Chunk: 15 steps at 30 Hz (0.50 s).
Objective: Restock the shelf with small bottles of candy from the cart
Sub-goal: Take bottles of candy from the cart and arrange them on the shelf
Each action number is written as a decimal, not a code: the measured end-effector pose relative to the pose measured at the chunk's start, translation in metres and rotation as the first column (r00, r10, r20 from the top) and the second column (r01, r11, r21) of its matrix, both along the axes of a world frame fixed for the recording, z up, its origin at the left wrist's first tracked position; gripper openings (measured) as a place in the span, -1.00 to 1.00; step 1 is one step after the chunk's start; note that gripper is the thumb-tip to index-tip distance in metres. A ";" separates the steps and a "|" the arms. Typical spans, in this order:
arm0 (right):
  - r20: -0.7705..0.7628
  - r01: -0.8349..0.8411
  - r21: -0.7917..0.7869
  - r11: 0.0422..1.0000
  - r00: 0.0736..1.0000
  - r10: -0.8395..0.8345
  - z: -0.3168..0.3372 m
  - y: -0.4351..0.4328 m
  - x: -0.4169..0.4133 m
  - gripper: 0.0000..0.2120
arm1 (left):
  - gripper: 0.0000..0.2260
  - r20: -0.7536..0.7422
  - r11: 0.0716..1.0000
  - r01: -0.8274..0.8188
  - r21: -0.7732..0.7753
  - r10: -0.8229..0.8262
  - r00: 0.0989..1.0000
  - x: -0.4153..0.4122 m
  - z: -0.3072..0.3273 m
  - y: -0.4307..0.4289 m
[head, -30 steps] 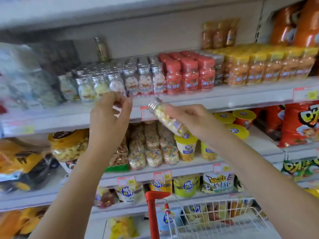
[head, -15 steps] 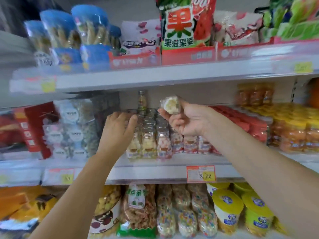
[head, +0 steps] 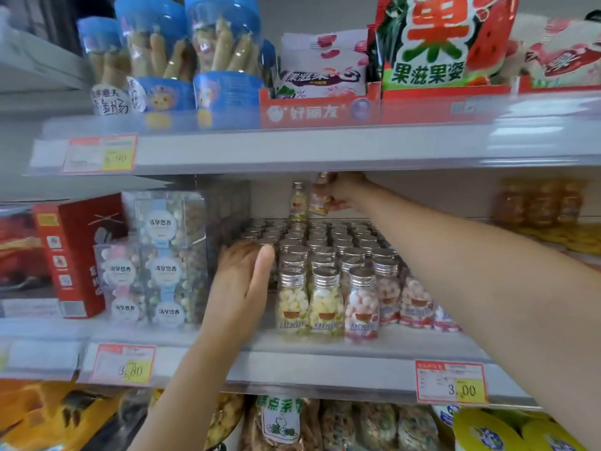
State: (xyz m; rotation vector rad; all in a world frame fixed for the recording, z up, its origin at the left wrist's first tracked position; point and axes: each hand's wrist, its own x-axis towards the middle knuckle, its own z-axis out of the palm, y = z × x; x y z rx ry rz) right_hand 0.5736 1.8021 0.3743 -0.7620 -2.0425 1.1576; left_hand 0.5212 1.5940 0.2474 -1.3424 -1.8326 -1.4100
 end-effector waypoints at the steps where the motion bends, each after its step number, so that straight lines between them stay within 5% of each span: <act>1: 0.030 0.020 0.045 0.999 0.999 -0.021 -0.001 0.003 -0.007 -0.47 | -0.42 -0.016 1.000 -0.007 -0.011 0.007 1.000 -0.001 0.000 0.001; 9: 0.118 0.112 0.054 0.992 0.986 -0.118 -0.011 0.022 -0.030 -0.65 | -0.40 -0.042 0.999 -0.028 -0.046 0.026 0.999 -0.004 0.000 0.002; 15: 0.179 0.111 0.088 0.990 0.976 -0.125 -0.008 0.025 -0.031 -0.61 | -0.40 -0.065 0.998 -0.037 -0.044 0.034 0.997 -0.005 -0.001 0.002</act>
